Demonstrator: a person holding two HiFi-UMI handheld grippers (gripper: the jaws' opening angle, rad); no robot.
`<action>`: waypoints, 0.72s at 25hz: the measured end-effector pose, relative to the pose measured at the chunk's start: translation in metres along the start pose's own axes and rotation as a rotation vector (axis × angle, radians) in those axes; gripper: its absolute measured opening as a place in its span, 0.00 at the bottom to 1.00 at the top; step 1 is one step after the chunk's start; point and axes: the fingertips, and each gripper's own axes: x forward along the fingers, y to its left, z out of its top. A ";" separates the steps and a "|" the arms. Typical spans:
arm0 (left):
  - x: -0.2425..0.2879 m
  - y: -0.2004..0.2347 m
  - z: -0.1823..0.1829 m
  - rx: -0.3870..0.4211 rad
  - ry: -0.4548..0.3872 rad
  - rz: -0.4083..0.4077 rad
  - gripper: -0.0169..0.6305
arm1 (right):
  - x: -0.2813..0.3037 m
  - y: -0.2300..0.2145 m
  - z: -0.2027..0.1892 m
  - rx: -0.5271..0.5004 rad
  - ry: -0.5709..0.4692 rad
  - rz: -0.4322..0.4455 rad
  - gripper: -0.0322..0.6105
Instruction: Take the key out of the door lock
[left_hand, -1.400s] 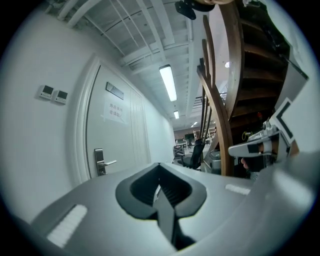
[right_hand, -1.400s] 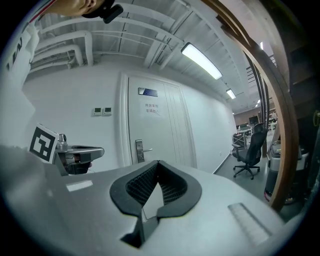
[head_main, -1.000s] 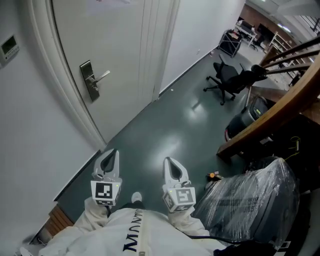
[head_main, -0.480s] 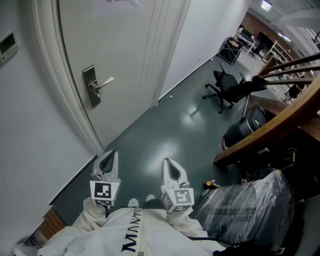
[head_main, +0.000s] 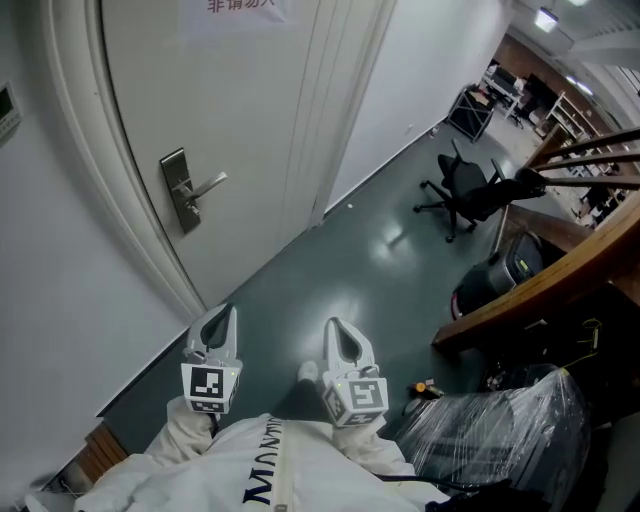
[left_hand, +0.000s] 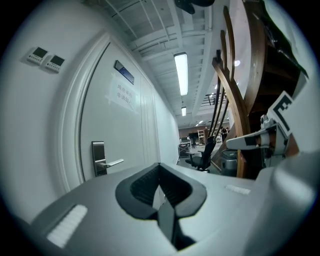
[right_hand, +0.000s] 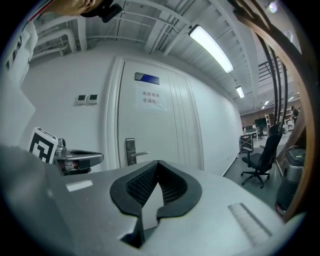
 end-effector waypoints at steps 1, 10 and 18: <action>0.008 0.000 0.001 0.006 0.000 0.000 0.03 | 0.007 -0.006 0.000 0.003 -0.001 0.000 0.05; 0.096 -0.005 0.009 0.018 0.023 0.021 0.03 | 0.072 -0.071 0.012 0.019 0.018 0.024 0.05; 0.158 -0.008 0.013 0.021 0.055 0.061 0.03 | 0.122 -0.118 0.016 0.034 0.047 0.071 0.05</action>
